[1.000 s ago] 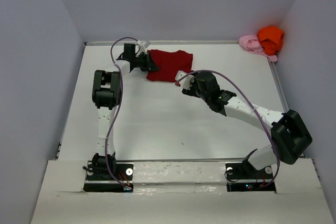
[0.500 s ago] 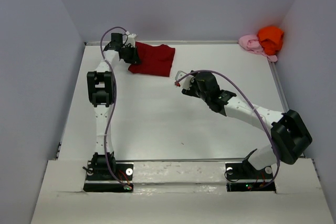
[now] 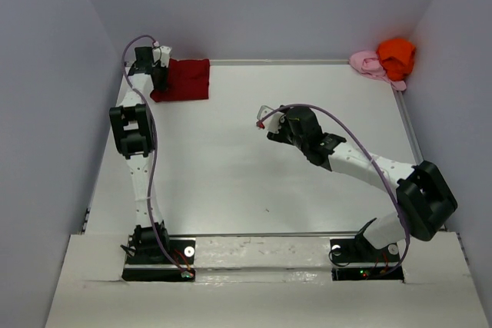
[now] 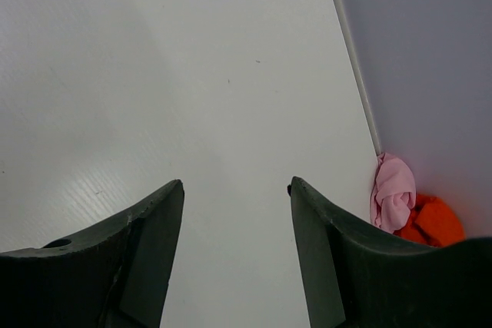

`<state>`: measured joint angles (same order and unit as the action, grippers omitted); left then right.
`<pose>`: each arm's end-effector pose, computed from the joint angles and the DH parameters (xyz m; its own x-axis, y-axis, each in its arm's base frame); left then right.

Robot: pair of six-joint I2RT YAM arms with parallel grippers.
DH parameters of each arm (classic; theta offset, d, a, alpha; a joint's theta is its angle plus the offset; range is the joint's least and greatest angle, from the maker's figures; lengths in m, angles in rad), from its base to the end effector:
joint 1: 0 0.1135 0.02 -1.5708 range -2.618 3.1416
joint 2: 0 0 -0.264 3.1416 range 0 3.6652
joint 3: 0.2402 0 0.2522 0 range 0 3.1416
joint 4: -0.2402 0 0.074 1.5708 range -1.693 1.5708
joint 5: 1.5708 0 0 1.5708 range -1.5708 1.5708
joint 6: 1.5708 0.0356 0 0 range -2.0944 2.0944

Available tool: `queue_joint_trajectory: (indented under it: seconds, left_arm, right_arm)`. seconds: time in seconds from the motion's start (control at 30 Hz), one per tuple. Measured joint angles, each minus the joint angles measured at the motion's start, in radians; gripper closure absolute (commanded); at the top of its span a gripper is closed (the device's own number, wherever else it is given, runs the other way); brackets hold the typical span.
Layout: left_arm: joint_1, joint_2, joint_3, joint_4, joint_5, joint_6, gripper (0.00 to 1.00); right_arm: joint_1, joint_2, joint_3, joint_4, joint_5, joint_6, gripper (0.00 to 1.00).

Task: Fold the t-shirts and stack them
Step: Neatly place the folded tshirt to the corner

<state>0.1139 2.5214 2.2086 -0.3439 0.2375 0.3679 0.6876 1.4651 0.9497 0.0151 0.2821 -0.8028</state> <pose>0.5696 0.0567 0.1823 -0.5391 0.2902 -0.7907 0.2878 0.9457 0.1508 0.2611 0.2017 0.2556 0.0452 -0.8569 -0.5135 -0.5590 0.4043 -0.7239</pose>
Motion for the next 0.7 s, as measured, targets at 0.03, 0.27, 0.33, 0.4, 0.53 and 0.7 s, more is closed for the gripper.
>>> queue_joint_trajectory:
  seconds: [0.03,0.27,0.33,0.4,0.53,0.7]
  left_arm:
    - [0.008,0.000,0.000,0.009,-0.036,0.016,1.00]
    - [0.048,0.000,0.000,0.022,-0.153,0.106,1.00]
    - [0.056,0.001,0.000,0.029,-0.179,0.135,1.00]
    - [0.061,0.003,0.000,0.038,-0.216,0.169,1.00]
    - [0.074,0.010,0.000,0.058,-0.251,0.210,1.00]
    - [0.097,0.017,-0.005,0.094,-0.279,0.249,0.49]
  right_arm:
    - [-0.001,0.000,-0.002,-0.001,0.000,0.000,0.37]
    - [-0.007,-0.001,-0.003,0.000,0.000,0.000,0.37]
    - [-0.007,-0.001,-0.003,0.000,0.000,0.000,0.37]
    - [-0.007,-0.001,-0.003,0.000,0.000,0.000,0.37]
    - [-0.014,-0.002,-0.003,0.000,-0.001,0.000,0.37]
    - [-0.014,-0.002,-0.003,0.000,-0.001,0.004,0.37]
